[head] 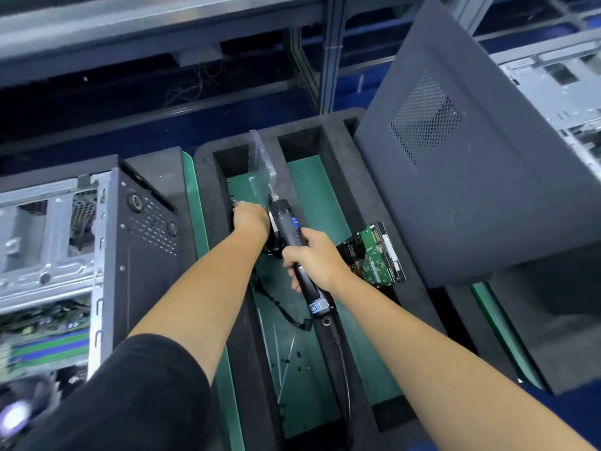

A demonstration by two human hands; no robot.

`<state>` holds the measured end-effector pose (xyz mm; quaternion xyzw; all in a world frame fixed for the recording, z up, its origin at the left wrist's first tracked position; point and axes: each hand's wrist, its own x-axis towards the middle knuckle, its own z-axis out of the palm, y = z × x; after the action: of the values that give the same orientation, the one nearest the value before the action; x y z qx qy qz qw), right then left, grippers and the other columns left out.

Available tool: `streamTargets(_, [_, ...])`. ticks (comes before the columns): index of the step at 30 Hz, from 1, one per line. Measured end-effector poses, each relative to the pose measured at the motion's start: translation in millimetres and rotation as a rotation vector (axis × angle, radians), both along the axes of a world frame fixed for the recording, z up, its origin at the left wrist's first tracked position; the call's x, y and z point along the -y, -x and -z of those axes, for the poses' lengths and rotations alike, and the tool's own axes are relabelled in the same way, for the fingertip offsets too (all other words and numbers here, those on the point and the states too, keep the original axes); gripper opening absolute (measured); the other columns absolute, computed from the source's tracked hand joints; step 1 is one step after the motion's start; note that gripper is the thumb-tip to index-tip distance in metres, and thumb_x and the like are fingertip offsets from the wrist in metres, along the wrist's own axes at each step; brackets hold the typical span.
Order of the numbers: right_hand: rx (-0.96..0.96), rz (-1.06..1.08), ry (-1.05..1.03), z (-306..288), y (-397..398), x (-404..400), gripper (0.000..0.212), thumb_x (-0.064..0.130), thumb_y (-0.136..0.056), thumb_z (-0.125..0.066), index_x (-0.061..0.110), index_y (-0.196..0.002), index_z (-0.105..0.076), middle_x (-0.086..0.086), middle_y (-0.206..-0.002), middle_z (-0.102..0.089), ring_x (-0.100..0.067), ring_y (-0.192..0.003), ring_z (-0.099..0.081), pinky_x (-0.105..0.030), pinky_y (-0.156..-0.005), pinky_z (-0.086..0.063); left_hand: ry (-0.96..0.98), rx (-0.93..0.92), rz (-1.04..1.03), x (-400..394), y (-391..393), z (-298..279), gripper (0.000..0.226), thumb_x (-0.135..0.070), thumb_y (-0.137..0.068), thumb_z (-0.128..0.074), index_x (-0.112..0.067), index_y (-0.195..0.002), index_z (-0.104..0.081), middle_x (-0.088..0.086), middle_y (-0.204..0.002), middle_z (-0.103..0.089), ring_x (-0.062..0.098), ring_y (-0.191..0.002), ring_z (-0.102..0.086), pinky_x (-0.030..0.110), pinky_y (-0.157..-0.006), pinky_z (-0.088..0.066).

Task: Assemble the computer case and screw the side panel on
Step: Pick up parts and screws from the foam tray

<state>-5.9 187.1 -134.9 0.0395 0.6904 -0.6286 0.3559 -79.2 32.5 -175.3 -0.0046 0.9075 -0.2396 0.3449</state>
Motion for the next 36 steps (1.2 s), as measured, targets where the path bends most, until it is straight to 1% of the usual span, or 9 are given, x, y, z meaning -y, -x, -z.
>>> streamTargets(3, [-0.026, -0.007, -0.005, -1, -1, -1, 0.015, 0.008, -0.066, -0.061, 0.012, -0.077, -0.052, -0.009, -0.056, -0.054, -0.027, -0.043, -0.051, -0.032, -0.046, -0.045, -0.024, -0.047, 0.030, -2, -14, -2, 0.036, -0.012, -0.098, -0.040, -0.009, -0.134, -0.047, 0.008, -0.135, -0.050, 0.025, -0.123, -0.047, 0.031, -0.097, -0.040])
streamTargets(7, [-0.054, -0.007, -0.027, -4, -5, -1, 0.015, 0.008, -0.065, -0.061, 0.013, -0.076, -0.052, -0.008, -0.057, -0.055, -0.028, -0.044, -0.053, -0.033, -0.048, -0.046, -0.155, -0.144, -0.086, -5, -33, -1, 0.040, -0.002, -0.096, -0.041, -0.004, -0.136, -0.043, 0.016, -0.136, -0.046, 0.029, -0.128, -0.041, 0.036, -0.093, -0.045])
streamTargets(16, [-0.066, 0.037, -0.033, -11, -28, -10, 0.018, 0.002, -0.071, -0.061, 0.008, -0.082, -0.048, -0.014, -0.062, -0.053, -0.027, -0.044, -0.050, -0.034, -0.048, -0.046, -0.316, -0.101, -0.279, -35, -91, -6, 0.033, -0.005, -0.095, -0.041, -0.005, -0.124, -0.056, 0.011, -0.129, -0.056, 0.029, -0.118, -0.054, 0.035, -0.091, -0.046])
streamTargets(19, [-0.086, 0.043, -0.021, -13, -34, -13, 0.019, 0.005, -0.068, -0.059, 0.009, -0.080, -0.045, -0.015, -0.063, -0.052, -0.026, -0.043, -0.048, -0.036, -0.051, -0.046, -0.334, -0.091, -0.242, -43, -110, -8, 0.032, -0.003, -0.095, -0.042, -0.005, -0.124, -0.056, 0.010, -0.127, -0.057, 0.029, -0.118, -0.055, 0.035, -0.090, -0.046])
streamTargets(24, [-0.086, 0.022, -0.020, -14, -37, -14, 0.023, 0.003, -0.072, -0.058, 0.013, -0.086, -0.042, -0.013, -0.051, -0.054, -0.026, -0.042, -0.048, -0.030, -0.049, -0.045, -0.305, -0.035, -0.138, -47, -125, -12, 0.033, -0.002, -0.094, -0.046, -0.006, -0.125, -0.055, 0.009, -0.126, -0.056, 0.028, -0.116, -0.056, 0.034, -0.086, -0.047])
streamTargets(28, [-0.105, 0.054, -0.016, -12, -37, -11, 0.020, 0.001, -0.072, -0.059, 0.010, -0.081, -0.043, -0.011, -0.053, -0.050, -0.027, -0.043, -0.048, -0.035, -0.048, -0.044, -0.305, -0.004, -0.113, -45, -127, -14, 0.035, -0.002, -0.091, -0.050, -0.009, -0.126, -0.053, 0.008, -0.125, -0.056, 0.028, -0.114, -0.057, 0.033, -0.083, -0.046])
streamTargets(30, [-0.123, 0.070, -0.047, -12, -36, -9, 0.020, 0.001, -0.072, -0.060, 0.010, -0.079, -0.043, -0.009, -0.055, -0.051, -0.027, -0.044, -0.050, -0.033, -0.046, -0.044, -0.283, -0.014, -0.078, -43, -127, -14, 0.036, -0.004, -0.091, -0.050, -0.010, -0.127, -0.051, 0.008, -0.125, -0.056, 0.028, -0.115, -0.056, 0.034, -0.087, -0.046])
streamTargets(33, [-0.135, 0.075, -0.059, -12, -34, -7, 0.020, 0.002, -0.073, -0.061, 0.010, -0.078, -0.043, -0.007, -0.054, -0.051, -0.027, -0.043, -0.052, -0.031, -0.046, -0.044, -0.217, -0.044, 0.014, -41, -124, -12, 0.041, -0.012, -0.092, -0.050, -0.015, -0.133, -0.045, 0.008, -0.128, -0.053, 0.027, -0.121, -0.048, 0.035, -0.098, -0.036])
streamTargets(36, [-0.125, 0.083, -0.048, -12, -33, -7, 0.020, 0.002, -0.073, -0.060, 0.010, -0.079, -0.043, -0.009, -0.054, -0.051, -0.027, -0.043, -0.051, -0.034, -0.049, -0.044, -0.205, -0.040, 0.006, -40, -121, -10, 0.042, -0.013, -0.092, -0.050, -0.018, -0.134, -0.044, 0.008, -0.129, -0.052, 0.027, -0.123, -0.046, 0.036, -0.102, -0.031])
